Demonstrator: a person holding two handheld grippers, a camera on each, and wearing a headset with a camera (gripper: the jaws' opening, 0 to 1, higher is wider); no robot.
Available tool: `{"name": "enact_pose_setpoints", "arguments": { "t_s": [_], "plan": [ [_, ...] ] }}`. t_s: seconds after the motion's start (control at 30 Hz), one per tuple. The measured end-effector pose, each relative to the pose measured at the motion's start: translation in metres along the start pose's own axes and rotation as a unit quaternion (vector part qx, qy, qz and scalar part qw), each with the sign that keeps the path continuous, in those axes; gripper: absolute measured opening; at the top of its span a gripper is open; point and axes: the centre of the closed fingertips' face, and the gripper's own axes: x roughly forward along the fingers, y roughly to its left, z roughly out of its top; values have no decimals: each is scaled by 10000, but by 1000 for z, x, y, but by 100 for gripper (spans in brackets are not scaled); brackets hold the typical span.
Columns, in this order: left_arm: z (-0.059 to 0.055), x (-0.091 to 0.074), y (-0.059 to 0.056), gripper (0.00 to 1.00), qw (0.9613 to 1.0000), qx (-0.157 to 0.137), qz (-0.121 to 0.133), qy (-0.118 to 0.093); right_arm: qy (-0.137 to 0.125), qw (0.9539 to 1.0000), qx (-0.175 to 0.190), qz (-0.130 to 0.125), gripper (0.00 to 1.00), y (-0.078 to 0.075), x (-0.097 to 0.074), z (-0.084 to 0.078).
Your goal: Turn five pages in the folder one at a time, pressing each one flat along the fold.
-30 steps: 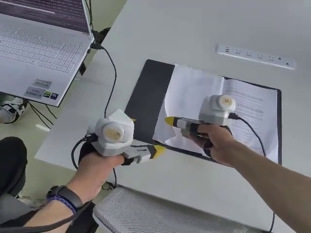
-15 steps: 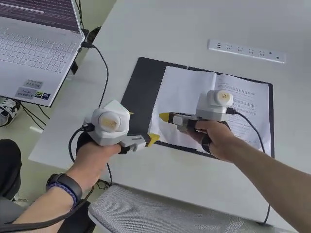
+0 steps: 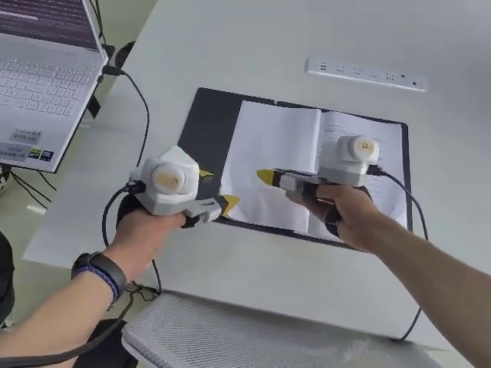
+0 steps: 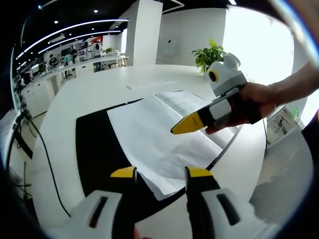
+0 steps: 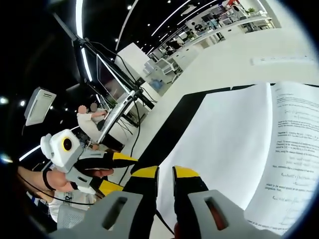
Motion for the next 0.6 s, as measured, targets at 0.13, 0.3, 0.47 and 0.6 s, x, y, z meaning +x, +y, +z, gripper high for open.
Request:
{"name": "enact_pose_setpoints", "arguments": {
  "t_s": [0.13, 0.3, 0.47, 0.6],
  "plan": [
    [-10, 12, 0, 32, 9999, -10, -44, 137, -37, 10000, 29, -30, 9, -3, -5, -1],
    [-23, 23, -1, 28, 9995, -46, -73, 290, -47, 9999, 68, -93, 8, -10, -12, -5],
    [-35, 29, 0, 26, 9989, -17, -46, 457, -68, 9998, 141, -158, 7, -18, -19, -6],
    [-36, 28, 3, 23, 9990, 55, 15, 446, -91, 9996, 151, -217, 6, -26, -24, -5]
  ]
}}
